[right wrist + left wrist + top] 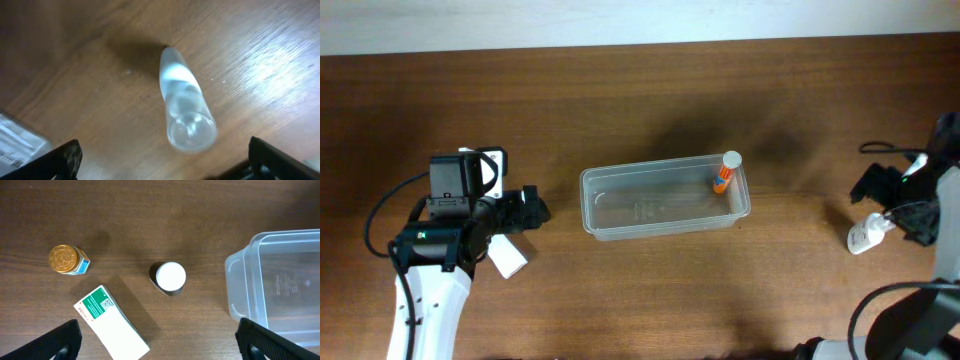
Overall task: Pack container
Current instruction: 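Move the right gripper to the clear bottle and grasp it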
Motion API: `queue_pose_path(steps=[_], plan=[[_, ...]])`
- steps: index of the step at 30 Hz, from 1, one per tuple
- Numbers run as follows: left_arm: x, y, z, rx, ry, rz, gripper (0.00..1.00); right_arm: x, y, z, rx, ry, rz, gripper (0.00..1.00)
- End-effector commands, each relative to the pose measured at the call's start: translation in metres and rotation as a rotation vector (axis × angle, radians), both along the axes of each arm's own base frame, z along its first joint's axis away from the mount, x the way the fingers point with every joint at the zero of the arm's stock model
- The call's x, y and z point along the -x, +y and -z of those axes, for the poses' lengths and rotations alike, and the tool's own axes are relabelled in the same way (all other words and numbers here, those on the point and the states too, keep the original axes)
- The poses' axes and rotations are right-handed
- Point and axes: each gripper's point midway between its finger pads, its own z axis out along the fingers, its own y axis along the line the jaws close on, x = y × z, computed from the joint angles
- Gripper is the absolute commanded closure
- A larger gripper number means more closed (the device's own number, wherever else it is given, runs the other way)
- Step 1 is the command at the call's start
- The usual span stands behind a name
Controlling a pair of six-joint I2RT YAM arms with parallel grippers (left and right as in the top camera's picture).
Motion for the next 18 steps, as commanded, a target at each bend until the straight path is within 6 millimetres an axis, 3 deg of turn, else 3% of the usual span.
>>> queue_pose_path(steps=[1,9,12,18], plan=[[-0.003,-0.001,-0.008,-0.012,-0.02,0.015,0.01,0.009,-0.003,0.02,-0.019,0.024,0.015,0.01],[-0.003,-0.001,-0.008,-0.012,-0.02,0.016,0.01,0.015,-0.02,0.039,0.005,0.009,0.028,0.03],[-0.003,-0.001,-0.008,-0.012,-0.02,0.016,0.01,0.014,-0.02,0.039,0.008,0.005,0.029,0.12],[-0.003,-0.001,-0.007,-0.012,-0.019,0.016,0.01,0.013,-0.02,0.039,0.01,0.002,0.027,0.45]])
